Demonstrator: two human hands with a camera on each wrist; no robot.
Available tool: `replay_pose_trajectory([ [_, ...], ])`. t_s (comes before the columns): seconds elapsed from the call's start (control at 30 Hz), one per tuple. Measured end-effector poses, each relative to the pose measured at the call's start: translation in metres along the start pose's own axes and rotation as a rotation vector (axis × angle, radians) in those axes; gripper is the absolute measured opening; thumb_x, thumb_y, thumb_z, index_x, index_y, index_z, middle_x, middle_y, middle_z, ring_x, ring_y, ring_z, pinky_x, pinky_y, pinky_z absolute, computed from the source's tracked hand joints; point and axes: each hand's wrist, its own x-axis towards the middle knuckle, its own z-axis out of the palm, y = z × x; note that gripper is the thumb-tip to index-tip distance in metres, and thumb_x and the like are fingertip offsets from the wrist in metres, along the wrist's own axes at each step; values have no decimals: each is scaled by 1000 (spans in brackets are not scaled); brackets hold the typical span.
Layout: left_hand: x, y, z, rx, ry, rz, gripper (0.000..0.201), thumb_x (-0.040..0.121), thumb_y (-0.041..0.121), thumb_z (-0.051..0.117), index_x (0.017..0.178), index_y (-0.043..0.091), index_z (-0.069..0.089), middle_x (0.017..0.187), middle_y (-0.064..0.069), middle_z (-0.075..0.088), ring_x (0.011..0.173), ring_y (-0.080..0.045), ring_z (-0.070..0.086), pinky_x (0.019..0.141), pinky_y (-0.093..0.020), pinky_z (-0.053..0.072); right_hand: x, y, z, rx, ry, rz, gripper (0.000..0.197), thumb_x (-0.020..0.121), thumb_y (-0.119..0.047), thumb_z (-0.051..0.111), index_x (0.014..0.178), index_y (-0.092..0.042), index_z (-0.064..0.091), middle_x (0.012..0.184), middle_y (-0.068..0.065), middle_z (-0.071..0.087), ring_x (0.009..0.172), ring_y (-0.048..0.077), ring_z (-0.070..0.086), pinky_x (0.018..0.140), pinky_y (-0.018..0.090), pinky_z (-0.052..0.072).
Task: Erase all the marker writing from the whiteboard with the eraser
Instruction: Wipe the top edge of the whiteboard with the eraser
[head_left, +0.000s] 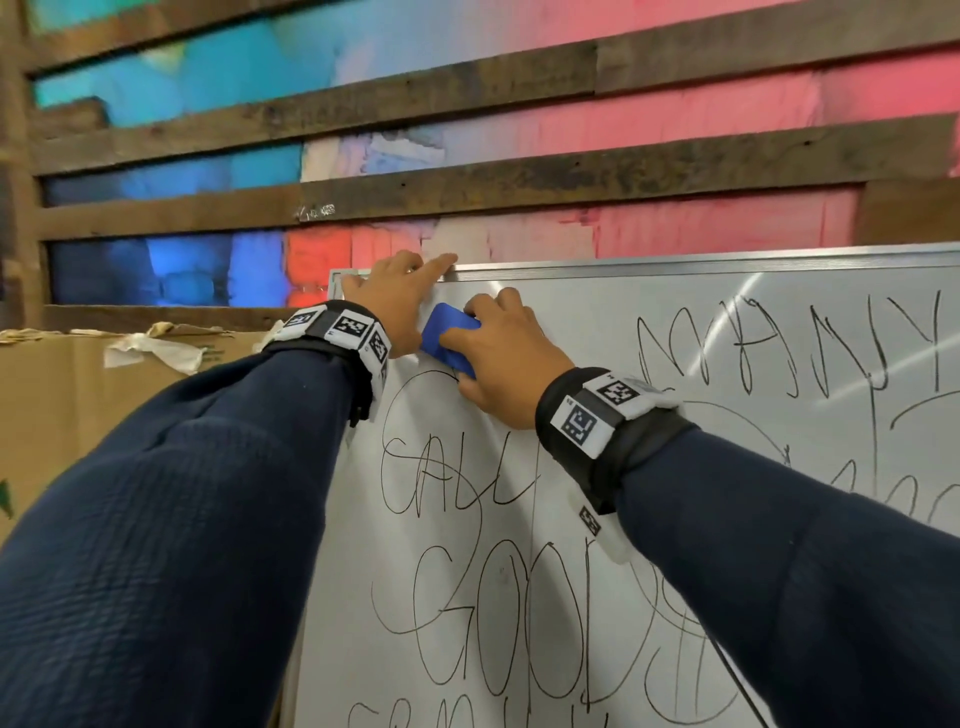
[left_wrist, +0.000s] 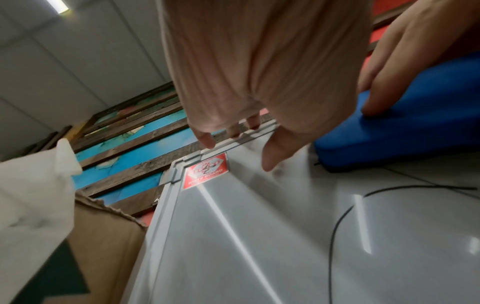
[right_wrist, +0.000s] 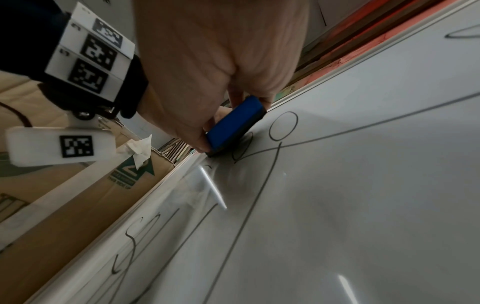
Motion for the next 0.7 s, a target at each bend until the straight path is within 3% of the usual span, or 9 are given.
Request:
replay_pose_trajectory([
  [0.23, 3, -2, -1, 82, 4, -11, 96, 73, -3, 63, 147, 42, 22, 140, -2, 36, 127, -29, 36, 93, -55, 43, -5, 5, -4, 27, 43, 5, 32, 84, -35, 61, 113, -21, 64, 116, 9, 46, 108, 33, 37, 89, 40, 38],
  [0.33, 6, -4, -3, 65, 3, 19, 92, 76, -5, 60, 149, 38, 24, 140, -7, 37, 126, -32, 36, 88, -51, 50, 1, 2, -1, 27, 51, 6, 34, 89, -32, 58, 120, -21, 63, 121, 10, 46, 112, 34, 37, 91, 40, 38],
  [0.5, 8, -9, -8, 67, 15, 84, 86, 79, -4, 61, 150, 33, 29, 133, -11, 45, 121, -33, 43, 95, -44, 46, -3, -1, 6, 25, -3, -39, 36, 88, -32, 61, 122, -22, 64, 120, 9, 46, 111, 33, 37, 90, 40, 40],
  [0.7, 9, -8, -10, 61, 20, 82, 84, 81, -2, 60, 151, 33, 30, 132, -12, 46, 121, -34, 44, 97, -45, 46, 3, 5, -5, 70, 74, 51, 33, 87, -33, 61, 117, -22, 66, 121, 9, 44, 112, 33, 36, 92, 42, 41],
])
